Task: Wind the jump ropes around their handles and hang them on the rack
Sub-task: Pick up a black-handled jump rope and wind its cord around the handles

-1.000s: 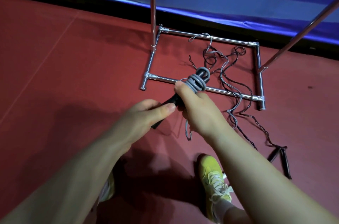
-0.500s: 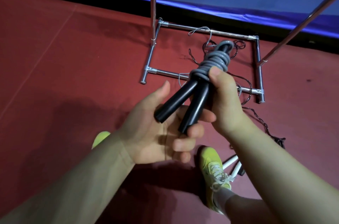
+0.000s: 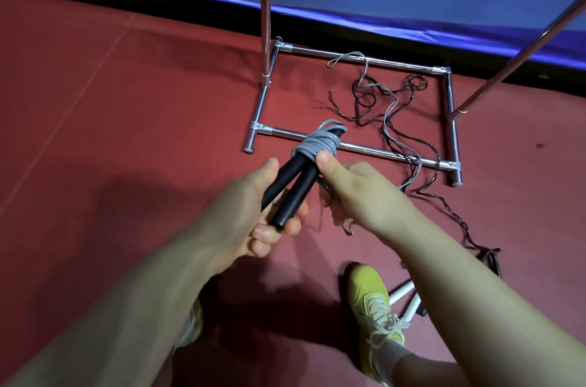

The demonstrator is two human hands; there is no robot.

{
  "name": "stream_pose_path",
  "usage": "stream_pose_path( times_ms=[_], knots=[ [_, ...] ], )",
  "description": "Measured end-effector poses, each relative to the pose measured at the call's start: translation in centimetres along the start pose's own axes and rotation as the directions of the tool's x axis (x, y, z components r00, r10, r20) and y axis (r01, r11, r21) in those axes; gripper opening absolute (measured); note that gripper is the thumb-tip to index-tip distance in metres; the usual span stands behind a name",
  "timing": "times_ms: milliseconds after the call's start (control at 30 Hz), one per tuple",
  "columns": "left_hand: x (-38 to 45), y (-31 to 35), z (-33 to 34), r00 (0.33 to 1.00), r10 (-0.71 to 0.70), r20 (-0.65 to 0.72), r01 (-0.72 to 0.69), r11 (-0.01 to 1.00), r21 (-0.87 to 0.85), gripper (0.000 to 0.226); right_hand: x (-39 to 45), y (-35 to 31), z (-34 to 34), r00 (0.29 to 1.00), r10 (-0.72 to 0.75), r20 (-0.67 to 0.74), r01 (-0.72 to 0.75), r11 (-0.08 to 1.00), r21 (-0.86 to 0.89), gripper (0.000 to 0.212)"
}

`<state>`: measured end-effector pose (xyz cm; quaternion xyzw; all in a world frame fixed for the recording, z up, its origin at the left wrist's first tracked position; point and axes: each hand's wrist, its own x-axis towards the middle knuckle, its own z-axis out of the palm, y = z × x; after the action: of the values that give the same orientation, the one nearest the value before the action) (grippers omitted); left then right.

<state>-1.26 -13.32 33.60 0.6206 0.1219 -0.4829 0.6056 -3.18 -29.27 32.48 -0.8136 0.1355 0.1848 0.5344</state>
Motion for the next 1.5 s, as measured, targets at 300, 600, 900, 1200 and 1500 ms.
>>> stream_pose_path(
  times_ms=[300,600,900,1200,1500],
  knots=[
    [-2.4,0.6,2.4,0.812,0.534,-0.234,-0.301,0.727,0.617,0.056,-3.3,-2.7,-0.1,0.995,-0.018,-0.096,0.039,0.974,0.224,0.061],
    [-12.7,2.9,6.9,0.62,0.782,0.059,-0.303,0.169,0.938,0.047,-13.4,-8.9,-3.4,0.962,-0.088,-0.26,0.145,0.967,0.21,0.054],
    [-29.3,7.0,11.2,0.251,0.953,0.171,-0.131,-0.141,0.981,0.049,-28.7,-20.5,-6.5,0.901,-0.291,-0.323,0.294,0.955,-0.038,0.067],
    [-47.1,5.8,13.8,0.229,0.95,0.212,-0.367,-0.118,0.923,0.034,-43.9,-26.9,-4.5,0.723,-0.601,-0.34,0.646,0.763,0.025,0.049],
    [-55.7,4.5,13.3,0.548,0.613,0.569,-0.833,0.467,0.297,0.069,-51.2,-30.9,-3.1,0.54,-0.794,-0.279,0.838,0.475,0.268,0.033]
  ],
)
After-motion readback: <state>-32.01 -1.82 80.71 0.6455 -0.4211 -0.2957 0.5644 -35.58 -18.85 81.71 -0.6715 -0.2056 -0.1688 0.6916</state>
